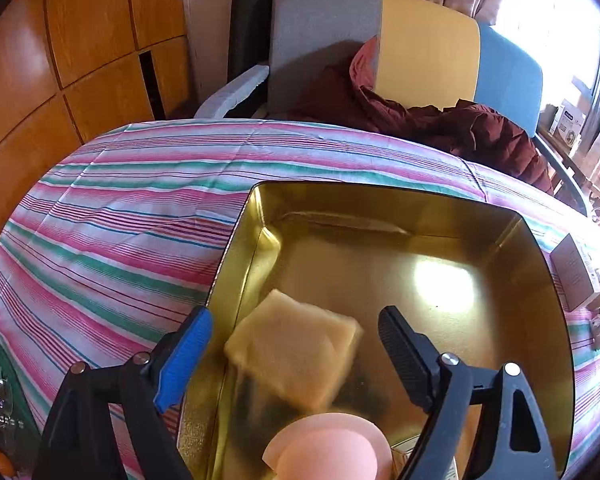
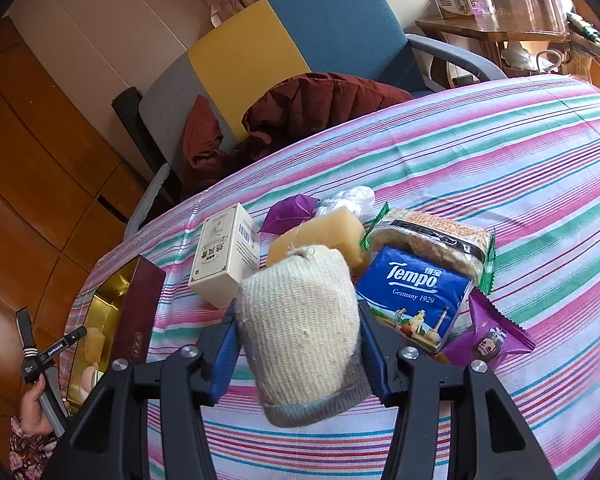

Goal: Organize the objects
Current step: 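Carry the yellow sponge into the gold tray and open the left tool, then lower the white knit sock into the gold tray and open the right tool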

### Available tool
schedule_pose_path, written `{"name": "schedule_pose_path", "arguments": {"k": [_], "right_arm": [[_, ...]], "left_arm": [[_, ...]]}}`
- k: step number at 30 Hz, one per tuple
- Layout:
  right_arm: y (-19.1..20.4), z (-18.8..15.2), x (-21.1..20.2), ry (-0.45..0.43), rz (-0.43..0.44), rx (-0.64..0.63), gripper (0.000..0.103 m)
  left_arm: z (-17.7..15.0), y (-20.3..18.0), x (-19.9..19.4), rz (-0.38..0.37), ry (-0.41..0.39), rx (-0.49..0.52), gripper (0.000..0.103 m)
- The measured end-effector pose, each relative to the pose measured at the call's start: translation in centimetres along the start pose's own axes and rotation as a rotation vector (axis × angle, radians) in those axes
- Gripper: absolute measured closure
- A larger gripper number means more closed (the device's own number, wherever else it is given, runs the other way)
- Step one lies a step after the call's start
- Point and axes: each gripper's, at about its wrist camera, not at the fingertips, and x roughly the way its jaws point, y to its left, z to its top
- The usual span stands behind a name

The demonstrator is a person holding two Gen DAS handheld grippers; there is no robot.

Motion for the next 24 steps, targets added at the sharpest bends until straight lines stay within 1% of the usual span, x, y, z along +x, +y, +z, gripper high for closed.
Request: {"name": "schedule_pose_path", "arguments": {"k": [4,7,9,11,13,15,17,19,21,24], "right_arm": [[0.3,0.0,0.0,-0.003,-0.002,-0.007,0.049],[0.9,0.0,0.0,-0.010,-0.008,-0.032,0.049],[1.6,-0.1,0.1,0.001,-0.013,-0.060,0.049],[2.9,-0.4,0.5,0.018,-0.018,-0.104,0.049],[4.6,-0.8,1.1,0.049,0.010,-0.120,0.049],[7.0,-1.6,2.0,0.081,0.078,-0.137,0.049],[10.4,-2.4,3.0,0.111,0.127,-0.194,0.049],[14.1,-3.3,4.0,0.137,0.186,-0.255,0.049],[18.0,-4.1,5.0,0.157,0.255,-0.309,0.049],[23.1,-5.1,6.8,0.185,0.318,-0.388,0.049]], "left_arm": [[0.0,0.8,-0.4,-0.004,-0.016,-0.060,0.017],[-0.6,1.4,-1.1,-0.028,-0.021,-0.113,0.017],[-1.2,1.4,-1.5,-0.021,-0.028,-0.107,0.017],[-1.8,1.0,-2.1,-0.005,-0.042,-0.071,0.017],[-2.3,0.5,-2.6,0.012,-0.059,-0.029,0.017],[-2.7,0.0,-3.2,0.011,-0.073,-0.002,0.017],[-3.0,-0.3,-3.8,-0.003,-0.087,0.024,0.017],[-3.2,-0.3,-4.4,-0.001,-0.099,0.036,0.017],[-3.6,-0.1,-5.0,-0.001,-0.110,0.034,0.017],[-3.8,0.8,-5.5,0.003,-0.117,0.006,0.017]]}}
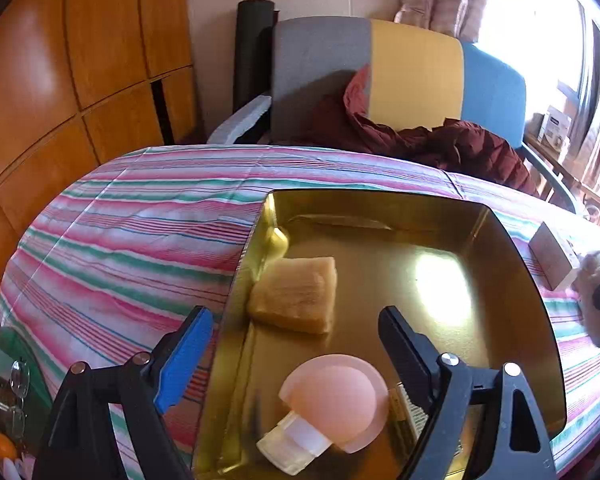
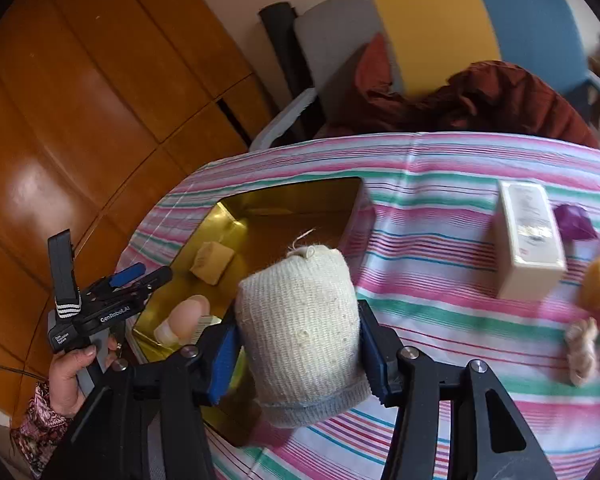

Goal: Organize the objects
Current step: 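Lower the white knit sock into the gold tray and open the right tool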

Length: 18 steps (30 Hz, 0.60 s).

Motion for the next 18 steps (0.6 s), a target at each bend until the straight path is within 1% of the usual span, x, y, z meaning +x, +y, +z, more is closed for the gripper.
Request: {"name": "schedule_pose_path", "arguments": {"k": [2,5,8,12,13,15,16,17,18], "right_arm": [[2.4,0.7,2.4,0.027,0.012,-0.053,0.049],[4.8,1.6,6.3,0.084,0.021,-0.078,0.049],[6.3,2.2,10.0,0.143,-0.003,-0.062,0.049],[7.0,2.7,14.2,0.180,-0.040,-0.020,0.046],[7.1,2.6,15.0,0.185,-0.038,-0.003,0.044],[7.2,2.6,15.8,0.189,0.020,0.056,0.031],[7.2,2.6,15.8,0.182,0.048,0.085,0.028],[7.3,2.7,15.8,0.167,0.056,0.100,0.024],[7.5,2.8,15.5,0.152,0.059,0.098,0.024]], "left_arm": [[-0.1,0.9,-0.3,0.000,0.002,-0.027,0.017],[-0.2,2.1,-0.4,0.005,0.001,-0.051,0.017],[-0.2,2.9,-0.5,0.014,0.001,-0.063,0.017],[-0.1,3.9,-0.3,0.014,0.008,-0.091,0.017],[-0.1,4.0,-0.3,0.014,0.008,-0.097,0.017],[-0.2,4.3,-0.4,0.018,0.004,-0.103,0.017],[-0.2,4.5,-0.4,0.019,0.003,-0.108,0.017],[-0.2,4.7,-0.4,0.020,0.003,-0.115,0.017],[-0.2,4.8,-0.3,0.018,0.004,-0.122,0.017]]}}
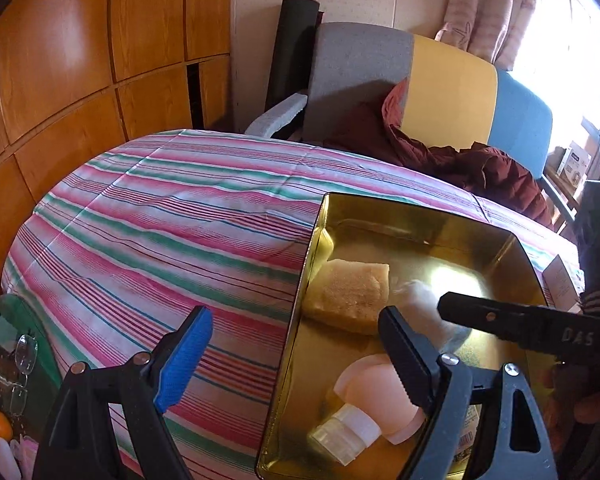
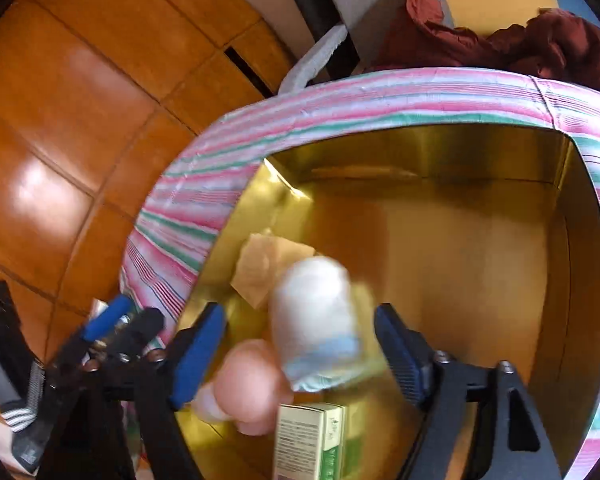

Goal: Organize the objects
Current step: 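Lower the white knit sock into the gold tray and open the right tool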

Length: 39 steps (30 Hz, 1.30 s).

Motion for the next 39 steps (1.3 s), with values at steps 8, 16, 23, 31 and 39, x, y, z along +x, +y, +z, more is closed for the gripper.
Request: {"name": "schedule_pose_path", "arguments": {"k": [8,16,23,31,39], "right_arm": [[0.2,-0.7,-3.2,-0.067,-0.041,-0.062,0.024],[0.4,-1.7,-7.0,-0.121,-0.108,-0.145,0.024],[-0.5,-3.2,-11.1,-0.196,-0.184,-0.187,0.008],[-5.0,-5.2,-16.4,-0.252,-0.416,-0.179,0.000],[-15.4,-7.8,-22.8,-0.238,-0.556,0.058,0.004]], "left_arm": [[-0.2,-0.6,0.2,-0.018,0.006,0.007,0.017],[-0.9,-2.6,0.2,-0.051,0.023,0.052,0.017],[-1.6,-5.0,-0.3,-0.107,0.035,0.108,0.017],[-2.6,-8.3,-1.6,-0.171,0.043,0.173,0.017],[-4.1,-13.0,-3.1,-0.257,0.061,0.272,0.017]]}}
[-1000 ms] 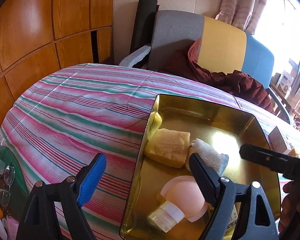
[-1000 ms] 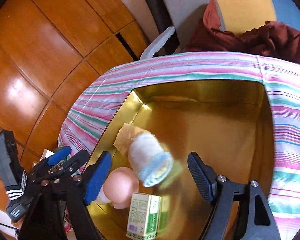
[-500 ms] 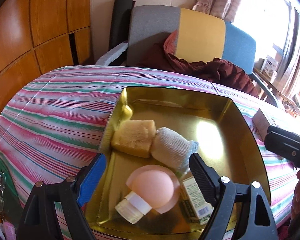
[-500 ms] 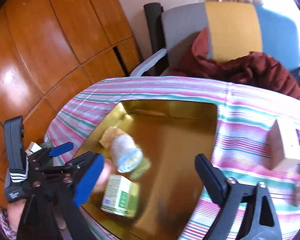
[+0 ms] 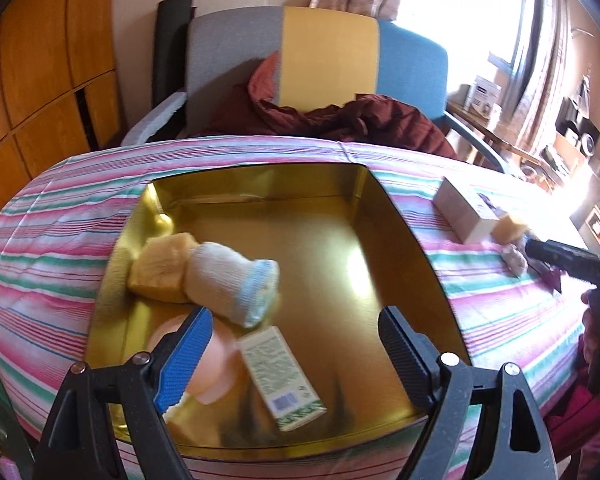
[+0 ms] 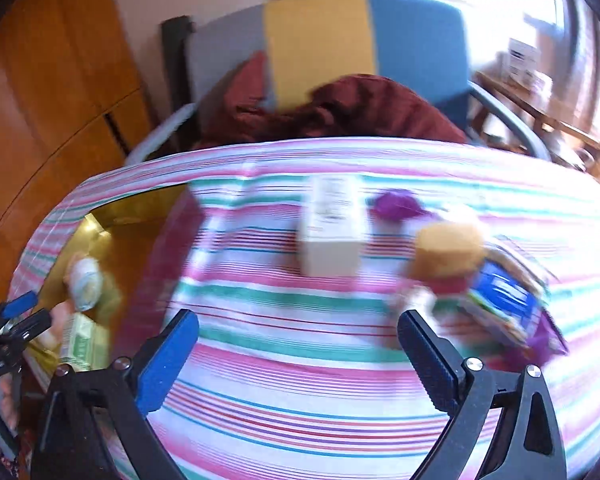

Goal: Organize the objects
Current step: 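Lower the white knit sock into the gold tray and open the right tool, then grasp the blue Tempo tissue pack with the right tool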

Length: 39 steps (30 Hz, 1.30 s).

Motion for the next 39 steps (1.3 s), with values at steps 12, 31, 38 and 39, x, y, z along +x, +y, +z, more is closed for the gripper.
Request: {"name": "schedule_pose_path", "arguments": {"k": [12,31,38,39], "right_arm": [[-14.0,2.2,0.0,0.049,-0.075,0.197,0.015],[-14.7,1.7,4.7,0.181,0.049,0.125,0.018],[-14.6,1.2,7.4,0.272,-0.050,0.081,0.047],[-14.6,1.3,7.3,0.266,-0.053,0.077,0.048]], "left_arm": [[-0.4,-9.4,-0.6,-0.146,0.023,0.179,0.017],[-1.7,-15.9,0.7,-0.204,0.090,0.307,0.017],[-1.2,-17.1,1.8,-0.196,0.109,0.313,0.017],[-1.1,-17.4,2.0,-0.198,0.110,0.318,0.017]]}}
